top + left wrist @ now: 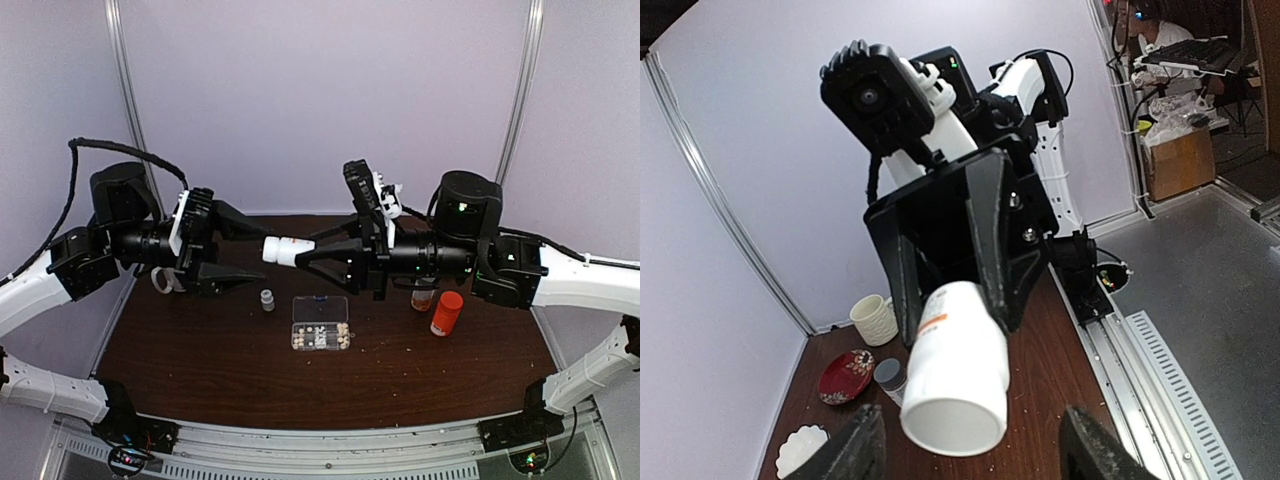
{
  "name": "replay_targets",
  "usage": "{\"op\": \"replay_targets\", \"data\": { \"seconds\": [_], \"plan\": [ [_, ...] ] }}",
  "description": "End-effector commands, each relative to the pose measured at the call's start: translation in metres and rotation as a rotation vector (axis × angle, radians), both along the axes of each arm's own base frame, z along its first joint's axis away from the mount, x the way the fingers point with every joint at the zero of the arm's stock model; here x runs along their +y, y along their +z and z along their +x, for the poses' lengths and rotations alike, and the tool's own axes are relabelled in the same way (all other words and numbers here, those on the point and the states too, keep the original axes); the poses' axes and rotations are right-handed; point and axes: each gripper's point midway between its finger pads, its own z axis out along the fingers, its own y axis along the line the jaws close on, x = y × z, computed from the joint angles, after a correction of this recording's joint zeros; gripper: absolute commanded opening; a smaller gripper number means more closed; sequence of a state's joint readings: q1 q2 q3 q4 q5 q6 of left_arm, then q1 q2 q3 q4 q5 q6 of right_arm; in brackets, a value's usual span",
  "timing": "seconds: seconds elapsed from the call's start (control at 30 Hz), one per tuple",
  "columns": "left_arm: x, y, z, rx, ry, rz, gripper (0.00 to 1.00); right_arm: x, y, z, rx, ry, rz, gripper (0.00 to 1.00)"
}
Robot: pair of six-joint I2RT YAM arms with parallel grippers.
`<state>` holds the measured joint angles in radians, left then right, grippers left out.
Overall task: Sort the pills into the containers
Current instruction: Screw the lid of the pill bottle onto the pill bottle, then pass from the right arm to the left
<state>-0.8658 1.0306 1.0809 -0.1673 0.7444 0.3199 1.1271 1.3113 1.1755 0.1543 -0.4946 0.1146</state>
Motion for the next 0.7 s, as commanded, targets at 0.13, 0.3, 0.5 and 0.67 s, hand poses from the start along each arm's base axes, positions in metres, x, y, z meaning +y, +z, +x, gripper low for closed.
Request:
{"op": "replay_targets", "data": {
  "seconds": [0.13,0.3,0.5,0.67],
  "plan": [
    [-0.0014,0.0108,-0.0038,-0.072,-0.029,-0.048,0.61,0.0003,0.0134,-0.0036,0.002,0.02,0.051,0.0],
    [-0.0015,0.0114,-0.003,-0.077,-0.026,-0.048,0.6,0.0026,0.0122,-0.0034,0.007,0.026,0.049,0.0],
    [-0.0018,0.0144,-0.0029,-0.092,-0.026,-0.059,0.61,0.0051,0.0115,-0.0032,0.01,0.03,0.047,0.0],
    [-0.0034,0.0152,-0.0024,-0.098,-0.029,-0.061,0.59,0.0067,0.0116,-0.0026,0.014,0.033,0.047,0.0]
  ]
}}
